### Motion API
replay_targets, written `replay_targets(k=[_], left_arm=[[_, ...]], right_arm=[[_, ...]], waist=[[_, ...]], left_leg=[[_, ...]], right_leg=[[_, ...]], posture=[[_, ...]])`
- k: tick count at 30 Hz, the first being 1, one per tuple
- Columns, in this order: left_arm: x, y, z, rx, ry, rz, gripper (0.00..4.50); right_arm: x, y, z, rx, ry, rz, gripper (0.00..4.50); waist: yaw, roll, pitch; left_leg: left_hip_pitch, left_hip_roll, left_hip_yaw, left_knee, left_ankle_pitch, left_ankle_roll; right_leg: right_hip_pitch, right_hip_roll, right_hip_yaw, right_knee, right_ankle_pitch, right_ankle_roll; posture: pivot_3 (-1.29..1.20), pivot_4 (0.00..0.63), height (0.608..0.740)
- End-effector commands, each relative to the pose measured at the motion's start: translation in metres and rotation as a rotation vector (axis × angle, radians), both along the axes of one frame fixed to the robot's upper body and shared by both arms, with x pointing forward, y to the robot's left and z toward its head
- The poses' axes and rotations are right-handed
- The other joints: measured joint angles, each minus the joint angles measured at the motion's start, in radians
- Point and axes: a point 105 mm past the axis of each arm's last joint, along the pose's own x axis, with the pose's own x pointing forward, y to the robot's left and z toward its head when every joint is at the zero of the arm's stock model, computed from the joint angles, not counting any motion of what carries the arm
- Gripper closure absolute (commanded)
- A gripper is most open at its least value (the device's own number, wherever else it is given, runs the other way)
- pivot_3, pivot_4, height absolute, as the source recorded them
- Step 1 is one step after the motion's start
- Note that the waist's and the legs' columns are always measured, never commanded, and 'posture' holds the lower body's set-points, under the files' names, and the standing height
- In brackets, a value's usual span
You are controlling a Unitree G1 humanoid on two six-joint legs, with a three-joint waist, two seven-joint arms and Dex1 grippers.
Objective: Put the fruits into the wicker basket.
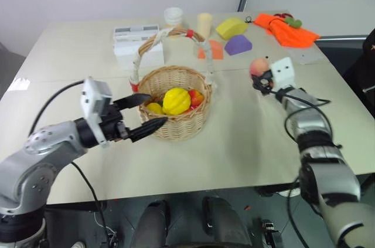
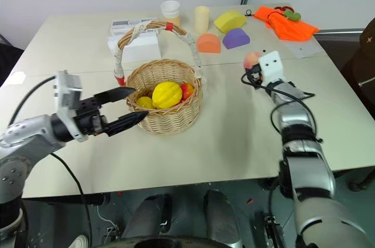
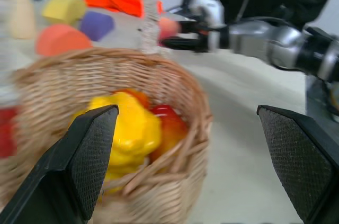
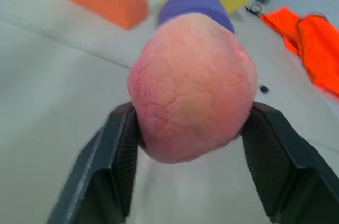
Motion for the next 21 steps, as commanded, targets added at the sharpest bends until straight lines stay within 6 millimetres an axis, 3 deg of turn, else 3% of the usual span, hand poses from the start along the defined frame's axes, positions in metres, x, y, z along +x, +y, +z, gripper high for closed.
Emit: replay_targets(k=[1,3,5,8,11,19,20,21], left_arm=[[-0.005,0.020,0.009,-0.013,-0.076,0.039,0.00],[-0.005,0.035,-0.001,-0.019,-0.057,0.070,0.00],[-0.005,0.045,-0.011,-0.002,-0.030,0.083,0.00],[-0.003,0.053,-0.022,0.028,-0.006,0.096,0.00],[-0.002,0.057,-0.025,0.037,-0.007,0.099,0.00],[-0.005,0.047,-0.023,0.016,-0.027,0.079,0.00],[-0.007,0.046,-0.024,0.013,-0.028,0.078,0.00],[-0.007,0.045,-0.024,0.011,-0.030,0.077,0.00]], right_arm=[[-0.043,0.024,0.042,0.049,-0.065,0.250,2.19],[-0.089,0.052,0.049,0.092,0.025,0.492,2.19],[-0.121,0.078,0.055,0.123,0.100,0.662,2.19],[-0.139,0.108,0.071,0.207,0.131,0.774,2.19],[-0.133,0.151,0.079,0.189,0.094,0.795,2.19],[-0.083,0.211,0.067,0.138,0.102,0.630,2.19],[-0.083,0.215,0.066,0.143,0.107,0.631,1.14],[-0.083,0.217,0.066,0.146,0.109,0.634,0.79]], waist=[[0.000,0.000,0.000],[-0.002,0.001,0.000],[-0.007,0.002,0.000],[-0.011,-0.001,0.000],[-0.010,-0.001,0.000],[0.003,-0.002,0.000],[0.003,-0.002,0.000],[0.007,-0.002,0.000]], left_leg=[[0.000,0.000,0.000,0.000,0.000,0.000],[0.000,0.001,0.001,-0.001,0.000,0.000],[0.001,0.002,0.001,-0.001,0.000,0.000],[0.003,0.005,0.002,0.001,0.000,0.000],[0.002,0.009,0.002,0.004,0.000,0.000],[-0.004,0.013,0.005,0.004,0.000,0.000],[-0.004,0.013,0.005,0.004,0.000,0.000],[-0.005,0.013,0.005,0.004,0.000,0.000]], right_leg=[[0.000,0.000,0.000,0.000,0.000,0.000],[-0.001,0.001,0.000,0.000,0.000,0.000],[-0.001,0.001,0.000,0.001,-0.001,-0.002],[0.000,0.007,0.001,0.000,-0.002,-0.006],[0.000,0.011,0.001,0.000,0.000,-0.010],[-0.008,0.011,0.001,-0.001,0.002,-0.016],[-0.008,0.011,0.001,-0.001,0.003,-0.016],[-0.008,0.011,0.001,-0.001,0.003,-0.016]], posture=[[0.00,0.150,0.740],[0.00,0.150,0.740],[0.00,0.150,0.740],[0.00,0.150,0.740],[0.00,0.150,0.740],[0.00,0.150,0.740],[0.00,0.150,0.740],[0.00,0.150,0.740]])
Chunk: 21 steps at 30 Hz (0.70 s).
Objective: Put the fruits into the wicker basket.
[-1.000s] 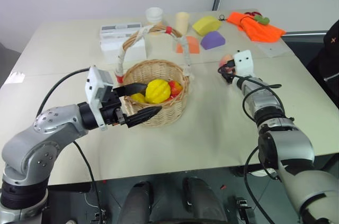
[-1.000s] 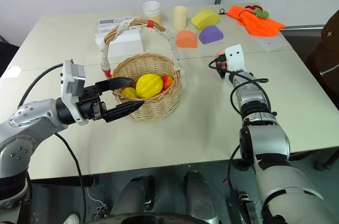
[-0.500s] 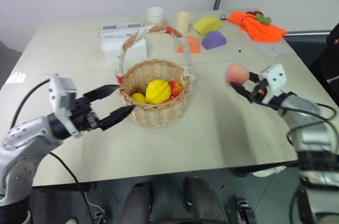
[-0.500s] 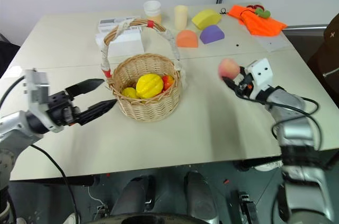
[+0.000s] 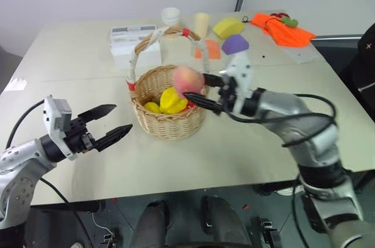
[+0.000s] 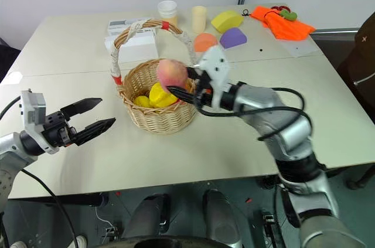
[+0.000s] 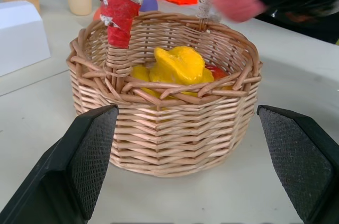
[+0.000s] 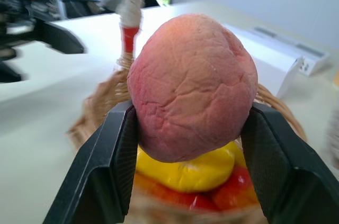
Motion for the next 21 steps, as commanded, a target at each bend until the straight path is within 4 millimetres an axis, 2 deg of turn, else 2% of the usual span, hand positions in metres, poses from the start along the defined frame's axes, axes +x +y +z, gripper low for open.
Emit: replay_targets(k=[1,3,8,12,14,16,21], left_arm=[[-0.005,-0.007,0.008,0.003,-0.051,-0.016,0.00],[-0.007,-0.011,0.009,-0.005,-0.053,-0.020,0.00],[-0.009,-0.023,0.009,-0.032,-0.057,-0.048,0.00],[-0.008,-0.028,0.007,-0.044,-0.052,-0.065,0.00],[-0.007,-0.030,0.007,-0.048,-0.050,-0.072,0.00],[-0.004,-0.032,0.006,-0.051,-0.050,-0.083,0.00],[0.000,-0.035,0.007,-0.058,-0.058,-0.095,0.00]], right_arm=[[0.000,0.005,0.006,0.001,-0.035,-0.012,0.18],[-0.005,0.001,0.010,0.000,-0.080,-0.007,0.09],[-0.031,-0.031,0.016,0.023,-0.097,0.074,0.09],[-0.034,-0.058,0.015,0.043,-0.063,0.044,0.09],[-0.026,-0.067,0.013,0.051,-0.051,-0.020,0.09],[-0.006,-0.072,0.009,0.034,-0.074,-0.126,0.09],[0.031,-0.052,0.011,0.151,-0.054,-0.208,0.09]], waist=[[0.009,0.000,0.000],[0.018,0.000,0.000],[0.021,0.000,0.000],[0.014,0.000,0.000],[0.011,0.000,0.000],[0.010,0.000,0.000],[0.009,0.000,0.000]], left_leg=[[0.000,0.000,0.000,0.000,0.000,0.000],[0.000,0.000,0.000,0.000,0.000,0.000],[0.000,0.000,0.000,0.001,0.000,0.000],[0.002,0.000,0.002,0.001,0.000,0.000],[0.003,0.001,0.002,0.001,0.000,0.000],[0.003,0.003,0.002,0.001,0.000,0.000],[0.004,0.008,0.002,0.001,0.000,0.000]], right_leg=[[0.000,0.000,0.000,0.000,0.000,0.000],[0.000,0.000,0.000,0.000,0.000,0.000],[0.001,0.000,0.000,-0.001,0.000,0.000],[0.002,0.001,0.000,0.000,0.000,0.000],[0.002,0.003,0.000,0.001,0.000,0.000],[0.002,0.006,0.000,0.001,0.000,-0.001],[0.001,0.013,0.002,0.001,0.002,-0.005]], posture=[[0.00,0.150,0.740],[0.00,0.150,0.740],[0.00,0.150,0.740],[0.00,0.150,0.740],[0.00,0.150,0.740],[0.00,0.150,0.740],[0.00,0.150,0.740]])
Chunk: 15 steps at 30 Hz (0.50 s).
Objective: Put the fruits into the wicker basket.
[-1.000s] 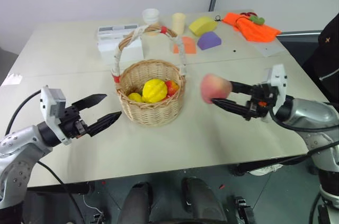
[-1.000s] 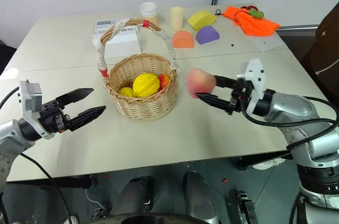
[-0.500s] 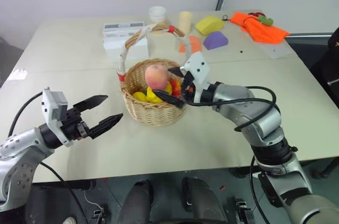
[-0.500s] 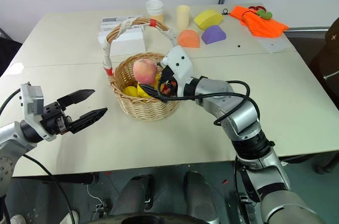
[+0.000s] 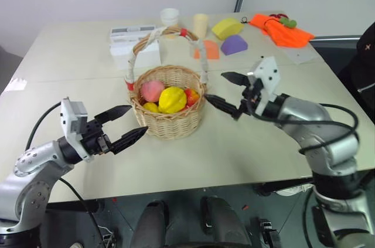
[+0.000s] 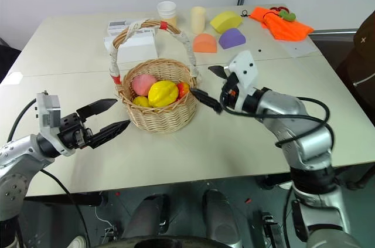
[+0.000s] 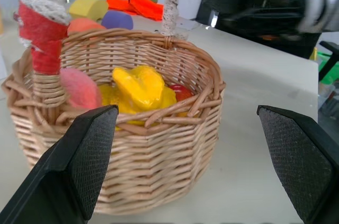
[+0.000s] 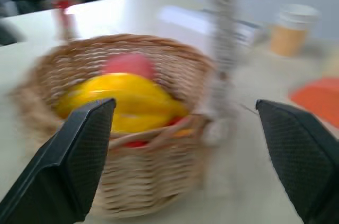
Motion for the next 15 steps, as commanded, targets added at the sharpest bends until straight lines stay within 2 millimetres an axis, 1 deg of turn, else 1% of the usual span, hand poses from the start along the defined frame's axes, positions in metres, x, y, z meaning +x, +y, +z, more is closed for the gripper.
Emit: replay_targets(k=[1,2,3,5,7,8,10,12,13,15], left_arm=[[-0.001,-0.002,0.007,0.002,-0.042,-0.010,0.00],[0.000,-0.002,0.006,0.002,-0.043,-0.010,0.00],[0.000,-0.002,0.007,0.002,-0.045,-0.008,0.00],[-0.001,-0.002,0.007,0.002,-0.050,-0.004,0.00],[-0.002,-0.001,0.008,0.000,-0.055,0.004,0.00],[-0.004,-0.001,0.008,0.000,-0.057,0.006,0.00],[-0.005,-0.001,0.007,-0.002,-0.057,0.010,0.00],[-0.006,-0.002,0.006,-0.004,-0.057,0.009,0.00],[-0.006,-0.003,0.006,-0.007,-0.058,0.009,0.00],[-0.006,-0.005,0.007,-0.011,-0.060,0.007,0.00]], right_arm=[[0.016,0.015,0.012,0.047,-0.053,-0.028,0.09],[0.022,0.018,0.011,0.053,-0.051,-0.037,0.09],[0.030,0.018,0.009,0.068,-0.034,-0.064,0.32],[0.039,0.016,0.007,0.094,-0.011,-0.092,0.90],[0.039,0.014,0.012,0.133,-0.010,-0.088,1.87],[0.037,0.012,0.015,0.153,-0.014,-0.079,2.32],[0.033,0.008,0.021,0.177,-0.022,-0.069,3.38],[0.029,0.001,0.026,0.179,-0.047,-0.072,4.33],[0.027,-0.006,0.031,0.182,-0.075,-0.092,4.44],[0.025,-0.028,0.043,0.202,-0.129,-0.163,4.44]], waist=[[0.001,0.000,0.000],[0.001,0.000,0.000],[0.001,0.000,0.000],[0.003,0.000,0.000],[0.007,0.000,0.000],[0.007,0.000,0.000],[0.007,0.000,0.000],[0.007,0.000,0.000],[0.007,0.000,0.000],[0.007,0.000,0.000]], left_leg=[[0.000,0.001,0.000,0.000,0.000,0.000],[0.000,0.002,-0.001,0.000,0.000,0.000],[0.000,0.002,-0.001,-0.001,0.000,0.000],[0.000,0.002,-0.001,-0.002,0.000,0.000],[0.000,0.002,-0.001,-0.002,0.000,0.000],[0.000,0.002,-0.001,-0.002,0.000,0.000],[-0.001,0.002,-0.001,-0.002,0.000,0.000],[-0.001,0.002,-0.001,-0.002,0.000,0.000],[-0.001,0.002,-0.001,-0.002,0.000,0.000],[-0.001,0.002,-0.001,-0.002,0.000,0.000]], right_leg=[[0.000,0.001,0.000,0.000,0.000,0.000],[-0.001,0.003,0.000,0.000,0.000,-0.001],[-0.001,0.003,0.000,0.001,0.000,0.000],[-0.002,0.003,0.000,0.001,0.000,-0.001],[-0.002,0.003,0.000,0.001,0.000,-0.001],[-0.002,0.003,0.000,0.001,0.000,-0.001],[-0.002,0.003,0.000,0.000,0.000,-0.001],[-0.002,0.003,0.000,0.000,0.000,-0.001],[-0.002,0.003,0.000,0.000,0.000,-0.001],[-0.002,0.003,0.000,0.000,0.000,-0.001]], posture=[[0.00,0.150,0.740],[0.00,0.150,0.740],[0.00,0.150,0.740],[0.00,0.150,0.740],[0.00,0.150,0.740],[0.00,0.150,0.740],[0.00,0.150,0.740],[0.00,0.150,0.740],[0.00,0.150,0.740],[0.00,0.150,0.740]])
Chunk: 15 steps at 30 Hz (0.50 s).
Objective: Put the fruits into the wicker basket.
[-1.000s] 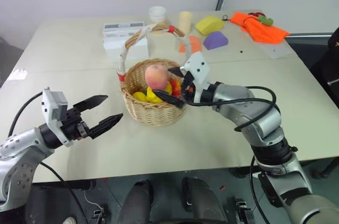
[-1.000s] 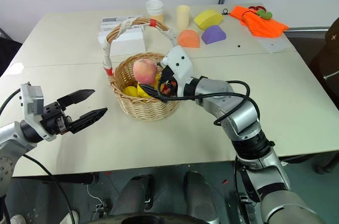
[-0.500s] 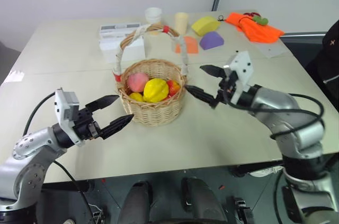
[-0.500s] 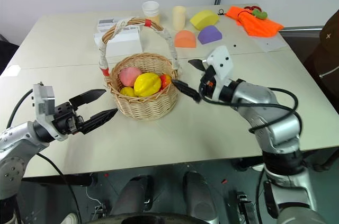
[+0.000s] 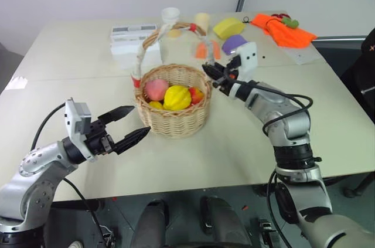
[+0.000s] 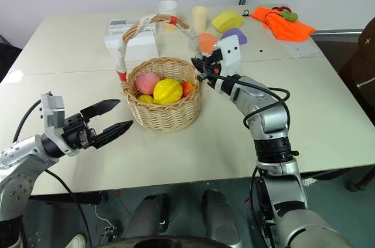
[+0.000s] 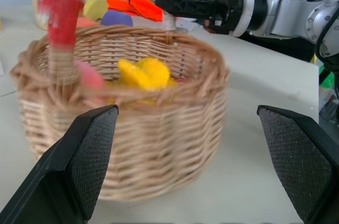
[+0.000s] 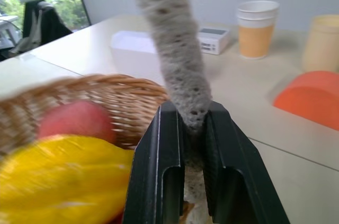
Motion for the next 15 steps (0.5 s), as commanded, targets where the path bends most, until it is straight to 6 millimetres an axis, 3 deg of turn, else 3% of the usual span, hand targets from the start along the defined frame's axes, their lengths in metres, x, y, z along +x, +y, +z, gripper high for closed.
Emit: replay_targets(k=[1,9,11,15], left_arm=[[-0.003,-0.007,0.011,-0.001,-0.063,-0.016,0.00],[0.009,-0.029,0.017,-0.046,-0.108,-0.053,0.00],[0.011,-0.036,0.020,-0.065,-0.125,-0.069,0.00],[0.012,-0.054,0.028,-0.091,-0.166,-0.123,0.00]], right_arm=[[-0.009,-0.039,0.044,0.044,-0.173,-0.118,4.44],[-0.007,-0.201,0.053,-0.069,-0.213,-0.778,4.44],[-0.007,-0.221,0.049,-0.059,-0.197,-0.857,4.44],[-0.004,-0.232,0.040,-0.035,-0.175,-0.883,4.44]], waist=[[0.000,0.000,0.000],[0.002,0.000,0.000],[-0.005,0.000,0.000],[-0.022,0.001,0.000]], left_leg=[[0.000,0.000,0.000,0.000,0.000,0.000],[0.000,-0.001,0.001,0.001,0.000,0.000],[0.000,-0.001,0.002,0.001,0.000,0.000],[0.004,0.000,0.003,-0.003,0.000,0.000]], right_leg=[[0.000,0.000,0.000,0.000,0.000,0.000],[0.001,0.000,0.001,-0.001,0.000,0.000],[0.001,0.000,0.001,-0.001,0.000,0.000],[0.001,0.003,0.005,0.001,0.001,0.000]], posture=[[0.00,0.150,0.740],[0.00,0.150,0.740],[0.00,0.150,0.740],[0.00,0.150,0.740]])
